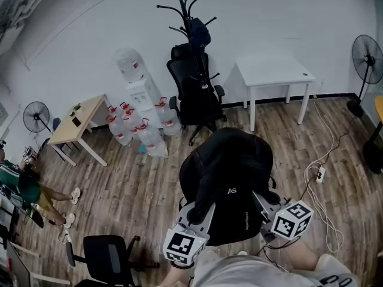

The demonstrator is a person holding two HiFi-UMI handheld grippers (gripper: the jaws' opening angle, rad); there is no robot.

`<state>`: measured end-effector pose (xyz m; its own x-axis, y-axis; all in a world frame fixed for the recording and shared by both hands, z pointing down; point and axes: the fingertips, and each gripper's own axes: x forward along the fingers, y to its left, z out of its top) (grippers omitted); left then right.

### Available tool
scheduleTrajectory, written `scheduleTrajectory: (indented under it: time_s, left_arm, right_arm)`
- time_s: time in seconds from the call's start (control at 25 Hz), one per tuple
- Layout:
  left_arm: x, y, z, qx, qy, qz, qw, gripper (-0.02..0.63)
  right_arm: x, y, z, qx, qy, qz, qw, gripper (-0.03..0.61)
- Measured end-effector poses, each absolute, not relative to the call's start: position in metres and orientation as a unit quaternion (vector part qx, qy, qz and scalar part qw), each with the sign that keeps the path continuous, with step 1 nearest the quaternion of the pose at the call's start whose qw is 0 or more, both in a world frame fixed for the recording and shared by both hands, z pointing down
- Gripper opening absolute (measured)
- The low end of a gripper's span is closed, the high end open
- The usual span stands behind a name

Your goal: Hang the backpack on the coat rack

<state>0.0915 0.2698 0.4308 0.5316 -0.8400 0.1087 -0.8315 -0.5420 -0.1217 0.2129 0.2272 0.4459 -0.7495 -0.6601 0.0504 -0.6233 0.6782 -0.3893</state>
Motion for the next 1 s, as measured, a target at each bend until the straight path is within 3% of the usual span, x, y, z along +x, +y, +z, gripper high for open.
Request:
scheduleTrajectory:
  time_s: [0.52, 1.0]
  left_arm:
    - [0.084, 0.221, 0.435, -0.881, 0.467, -0.073, 0.027, 0.035]
    - [0.022, 0.140, 0.429, -0.901, 0.429, -0.063, 0.034, 0.035]
  right_arm:
    - [0.207, 0.182, 0.452, -0.372, 0.906, -0.196, 0.042, 0.031]
    - [0.146, 0.106, 0.445, -0.410, 0.893, -0.182, 0.042, 0.031]
